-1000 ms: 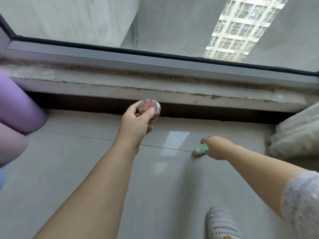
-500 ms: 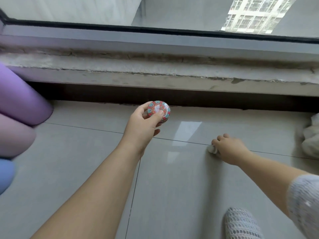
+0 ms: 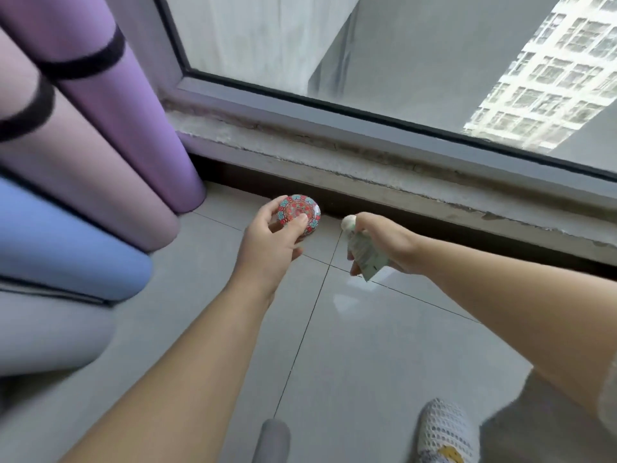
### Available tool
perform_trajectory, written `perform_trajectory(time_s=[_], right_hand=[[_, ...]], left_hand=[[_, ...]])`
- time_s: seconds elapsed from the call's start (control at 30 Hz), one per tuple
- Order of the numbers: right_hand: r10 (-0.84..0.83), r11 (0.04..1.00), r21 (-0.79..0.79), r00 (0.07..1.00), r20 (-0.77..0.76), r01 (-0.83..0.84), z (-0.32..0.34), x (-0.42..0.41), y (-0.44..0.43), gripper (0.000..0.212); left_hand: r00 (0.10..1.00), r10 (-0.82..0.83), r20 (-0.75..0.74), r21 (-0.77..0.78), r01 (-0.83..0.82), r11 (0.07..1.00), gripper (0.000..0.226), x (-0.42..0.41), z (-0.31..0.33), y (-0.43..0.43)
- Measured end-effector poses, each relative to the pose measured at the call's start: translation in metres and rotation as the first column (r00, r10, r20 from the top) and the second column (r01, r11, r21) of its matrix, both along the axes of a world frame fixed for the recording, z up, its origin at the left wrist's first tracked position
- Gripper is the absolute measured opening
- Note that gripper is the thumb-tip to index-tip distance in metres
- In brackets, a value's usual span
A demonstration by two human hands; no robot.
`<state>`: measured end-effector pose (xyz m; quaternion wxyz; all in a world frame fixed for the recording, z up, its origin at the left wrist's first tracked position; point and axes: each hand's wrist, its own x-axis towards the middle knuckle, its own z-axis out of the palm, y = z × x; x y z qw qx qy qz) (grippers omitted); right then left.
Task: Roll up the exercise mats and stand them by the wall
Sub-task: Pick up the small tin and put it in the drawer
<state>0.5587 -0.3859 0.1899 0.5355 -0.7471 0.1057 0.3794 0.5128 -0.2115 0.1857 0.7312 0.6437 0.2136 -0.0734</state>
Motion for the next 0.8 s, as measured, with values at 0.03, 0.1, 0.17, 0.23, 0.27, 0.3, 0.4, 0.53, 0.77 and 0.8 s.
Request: perform_trajectory(time_s=[0.03,0.1,0.17,0.23,0.27,0.3,0.4,0.53,0.77,0.8], right_hand=[[0.007,1.000,0.025,1.000,-0.025,-0.006,0.015,-0.004,0.010,0.027],[0.043,0.997,0.061,0.998,-0.054,-0.040,0.043,-0.013,0.032,0.037],[0.074,0.994,0.090,0.995,-0.062,-0.068,0.069,-0.029,0.054,0.043],[0.082,0.989,0.131,0.993,-0.080,-0.071,0.092,-0.048,0.074,0.054],[0.073,0.986,0.159,0.993,-0.092,-0.058,0.103,-0.059,0.085,0.057],[0.064,0.982,0.185,0.992,-0.105,-0.043,0.114,-0.073,0.098,0.059],[0.050,0.976,0.215,0.992,-0.112,-0.025,0.136,-0.112,0.129,0.047],[0.119,0.970,0.231,0.972,-0.201,-0.071,0.152,-0.179,0.155,0.023],[0.183,0.959,0.261,0.944,-0.276,-0.109,0.179,-0.268,0.170,0.035],[0.170,0.956,0.279,0.943,-0.285,-0.088,0.182,-0.279,0.171,0.033]], left_hand=[[0.999,0.036,-0.011,0.001,-0.036,0.999,0.034,-0.008,0.012,0.009],[0.995,0.091,-0.036,-0.001,-0.091,0.996,0.034,-0.027,0.037,0.027],[0.990,0.124,-0.064,0.002,-0.124,0.992,0.033,-0.051,0.062,0.044],[0.986,0.144,-0.085,0.009,-0.144,0.990,0.032,-0.076,0.082,0.060],[0.983,0.157,-0.094,0.010,-0.157,0.988,0.032,-0.089,0.091,0.069],[0.979,0.174,-0.108,0.010,-0.174,0.985,0.034,-0.107,0.102,0.081],[0.970,0.206,-0.132,0.015,-0.206,0.979,0.037,-0.153,0.126,0.108],[0.955,0.229,-0.187,0.040,-0.226,0.973,0.041,-0.226,0.148,0.132],[0.927,0.334,-0.171,0.029,-0.335,0.942,0.038,-0.311,0.192,0.141],[0.928,0.332,-0.168,0.018,-0.334,0.942,0.038,-0.323,0.196,0.138]])
